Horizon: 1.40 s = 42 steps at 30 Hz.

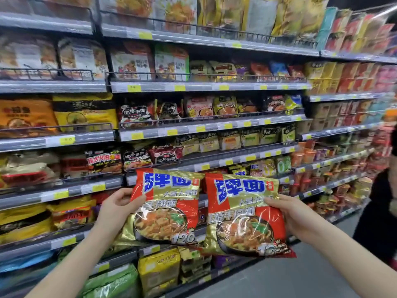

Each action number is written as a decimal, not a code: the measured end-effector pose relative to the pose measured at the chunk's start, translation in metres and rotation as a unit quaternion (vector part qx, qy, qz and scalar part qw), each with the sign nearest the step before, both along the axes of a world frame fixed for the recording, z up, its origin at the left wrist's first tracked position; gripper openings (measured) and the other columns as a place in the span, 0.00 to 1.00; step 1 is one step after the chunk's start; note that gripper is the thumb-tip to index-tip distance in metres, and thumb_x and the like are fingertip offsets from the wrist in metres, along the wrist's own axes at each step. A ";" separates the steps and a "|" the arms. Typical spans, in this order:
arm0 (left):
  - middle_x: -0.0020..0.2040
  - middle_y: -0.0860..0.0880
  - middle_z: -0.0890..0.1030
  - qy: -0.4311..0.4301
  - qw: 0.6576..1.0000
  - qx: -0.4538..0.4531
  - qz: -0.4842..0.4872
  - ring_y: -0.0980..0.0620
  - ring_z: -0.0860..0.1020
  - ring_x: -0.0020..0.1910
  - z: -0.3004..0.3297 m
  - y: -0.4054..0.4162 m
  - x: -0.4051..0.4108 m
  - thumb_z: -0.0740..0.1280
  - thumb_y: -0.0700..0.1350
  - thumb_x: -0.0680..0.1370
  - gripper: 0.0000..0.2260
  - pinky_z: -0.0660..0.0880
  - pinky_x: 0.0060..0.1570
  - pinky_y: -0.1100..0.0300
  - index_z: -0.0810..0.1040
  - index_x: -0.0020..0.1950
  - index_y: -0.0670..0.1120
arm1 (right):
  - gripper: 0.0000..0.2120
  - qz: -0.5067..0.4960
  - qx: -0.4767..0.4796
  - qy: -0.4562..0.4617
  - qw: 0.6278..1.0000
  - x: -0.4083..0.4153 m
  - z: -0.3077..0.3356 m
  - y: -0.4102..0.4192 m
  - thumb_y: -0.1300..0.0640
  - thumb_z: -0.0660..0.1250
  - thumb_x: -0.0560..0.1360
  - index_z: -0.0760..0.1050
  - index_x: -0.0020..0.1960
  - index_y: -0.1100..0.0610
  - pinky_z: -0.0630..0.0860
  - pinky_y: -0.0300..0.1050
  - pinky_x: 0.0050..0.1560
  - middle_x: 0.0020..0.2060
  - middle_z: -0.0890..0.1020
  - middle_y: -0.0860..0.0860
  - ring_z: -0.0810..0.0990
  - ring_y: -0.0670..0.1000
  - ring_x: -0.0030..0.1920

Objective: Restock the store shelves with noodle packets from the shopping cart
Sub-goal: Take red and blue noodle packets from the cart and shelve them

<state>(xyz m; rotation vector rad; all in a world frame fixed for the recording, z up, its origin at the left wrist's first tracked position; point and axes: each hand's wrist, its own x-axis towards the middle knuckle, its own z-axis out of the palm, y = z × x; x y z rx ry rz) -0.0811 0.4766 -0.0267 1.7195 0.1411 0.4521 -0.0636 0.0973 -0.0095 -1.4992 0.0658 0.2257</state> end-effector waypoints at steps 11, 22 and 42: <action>0.37 0.48 0.85 0.019 0.999 -0.024 0.016 0.46 0.81 0.39 -0.030 -0.052 0.089 0.73 0.41 0.70 0.08 0.77 0.46 0.52 0.79 0.47 0.45 | 0.07 -0.003 0.023 0.014 1.000 0.108 -0.030 -0.055 0.62 0.66 0.75 0.76 0.52 0.61 0.78 0.57 0.49 0.33 0.85 0.55 0.81 0.56 0.38; 0.37 0.47 0.85 0.052 0.997 -0.028 0.054 0.45 0.82 0.40 -0.061 -0.032 0.179 0.73 0.40 0.71 0.06 0.74 0.40 0.56 0.79 0.46 0.43 | 0.30 0.043 0.002 0.065 0.997 0.234 -0.063 -0.033 0.56 0.72 0.64 0.71 0.64 0.64 0.72 0.64 0.62 0.40 0.85 0.59 0.81 0.59 0.43; 0.37 0.46 0.85 0.074 0.987 -0.050 0.136 0.55 0.81 0.31 -0.184 0.019 0.276 0.72 0.37 0.70 0.06 0.73 0.35 0.61 0.79 0.45 0.43 | 0.20 0.186 0.010 0.119 0.975 0.432 -0.194 0.065 0.60 0.71 0.67 0.75 0.57 0.66 0.75 0.58 0.55 0.45 0.82 0.65 0.81 0.60 0.43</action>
